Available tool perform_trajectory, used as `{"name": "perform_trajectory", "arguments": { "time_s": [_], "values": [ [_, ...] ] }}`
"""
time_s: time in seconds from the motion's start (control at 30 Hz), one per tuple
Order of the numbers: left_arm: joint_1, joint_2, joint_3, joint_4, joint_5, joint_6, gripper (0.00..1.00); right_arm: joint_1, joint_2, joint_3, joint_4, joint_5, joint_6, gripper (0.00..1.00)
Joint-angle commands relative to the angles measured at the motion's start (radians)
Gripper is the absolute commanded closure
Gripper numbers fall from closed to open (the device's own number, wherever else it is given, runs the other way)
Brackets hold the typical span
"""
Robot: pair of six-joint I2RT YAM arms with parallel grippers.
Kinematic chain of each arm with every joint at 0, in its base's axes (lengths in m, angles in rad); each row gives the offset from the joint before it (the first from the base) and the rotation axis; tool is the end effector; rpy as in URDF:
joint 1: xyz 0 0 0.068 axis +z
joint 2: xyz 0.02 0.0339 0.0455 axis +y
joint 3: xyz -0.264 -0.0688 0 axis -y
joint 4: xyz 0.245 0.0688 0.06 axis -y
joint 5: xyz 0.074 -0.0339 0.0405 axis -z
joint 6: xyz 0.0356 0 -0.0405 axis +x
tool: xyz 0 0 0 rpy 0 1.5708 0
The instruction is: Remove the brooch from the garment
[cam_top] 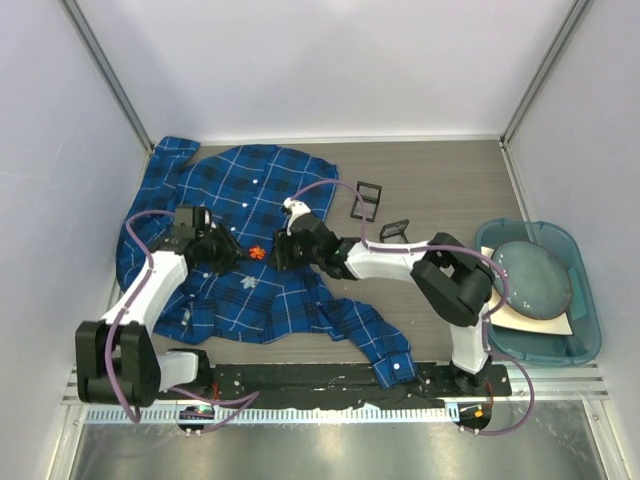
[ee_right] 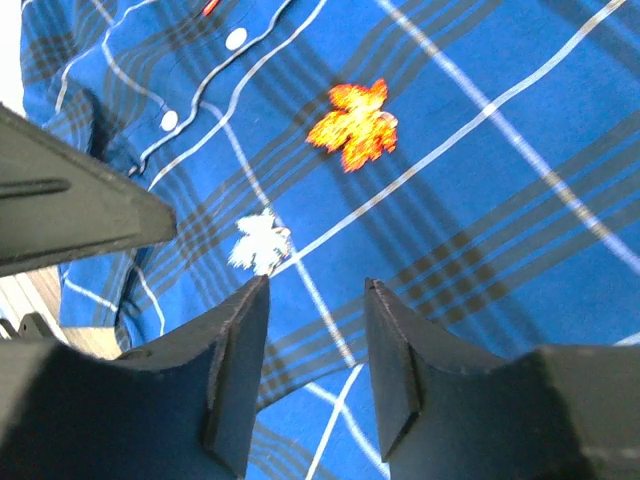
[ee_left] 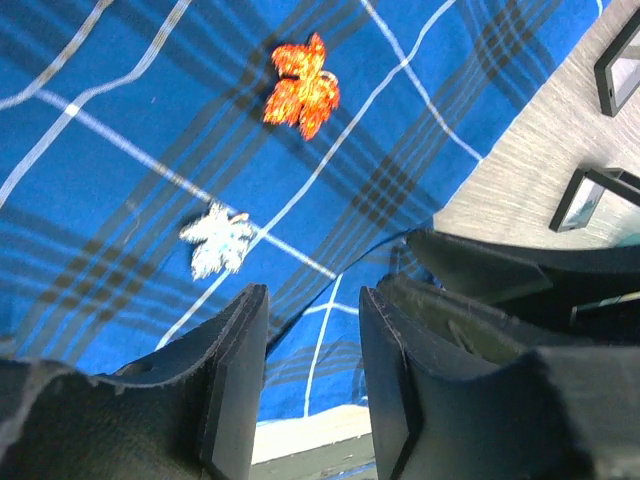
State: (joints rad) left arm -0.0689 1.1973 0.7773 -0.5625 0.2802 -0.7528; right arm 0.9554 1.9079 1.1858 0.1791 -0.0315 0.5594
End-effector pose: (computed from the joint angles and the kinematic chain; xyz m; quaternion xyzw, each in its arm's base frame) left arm 0.2307 -0.0258 0.2242 -0.2796 0.9064 -0.2372 0.2098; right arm 0.2442 0.3474 0.1891 -0.1789 0.8522 0.3477 0.3477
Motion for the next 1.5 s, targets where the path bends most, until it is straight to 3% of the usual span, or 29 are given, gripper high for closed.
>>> {"name": "perform_trajectory", "arguments": {
  "time_s": [0.0, 0.17, 0.27, 0.43, 0.5, 0.6, 0.87, 1.0, 1.23, 1.47],
  "values": [
    [-0.005, 0.124, 0.095, 0.096, 0.037, 0.013, 0.57, -0.053, 0.068, 0.106, 0.024, -0.143, 0.014, 0.54],
    [-0.003, 0.263, 0.172, 0.124, 0.071, -0.009, 0.72, -0.083, 0.114, 0.176, 0.011, -0.192, -0.007, 0.54],
    [0.000, 0.294, 0.198, 0.105, -0.012, -0.003, 0.74, -0.084, 0.149, 0.247, -0.056, -0.192, -0.059, 0.54],
    [0.003, 0.308, 0.160, 0.141, -0.012, -0.049, 0.71, -0.084, 0.210, 0.363, -0.158, -0.212, -0.136, 0.55],
    [0.006, 0.303, 0.134, 0.197, 0.000, -0.088, 0.60, -0.084, 0.227, 0.382, -0.170, -0.191, -0.165, 0.54],
    [0.009, 0.295, 0.088, 0.274, 0.019, -0.121, 0.52, -0.083, 0.250, 0.425, -0.217, -0.171, -0.205, 0.52],
    [0.015, 0.271, 0.016, 0.338, -0.035, -0.177, 0.50, -0.064, 0.287, 0.506, -0.290, -0.127, -0.289, 0.51],
    [0.050, 0.190, -0.044, 0.313, -0.119, -0.217, 0.44, -0.011, 0.318, 0.584, -0.374, 0.057, -0.403, 0.46],
    [0.179, 0.075, -0.145, 0.291, -0.070, -0.253, 0.40, 0.072, 0.384, 0.679, -0.452, 0.281, -0.553, 0.32],
    [0.202, 0.035, -0.165, 0.274, -0.073, -0.230, 0.42, 0.085, 0.450, 0.755, -0.477, 0.295, -0.582, 0.34]
  ]
}}
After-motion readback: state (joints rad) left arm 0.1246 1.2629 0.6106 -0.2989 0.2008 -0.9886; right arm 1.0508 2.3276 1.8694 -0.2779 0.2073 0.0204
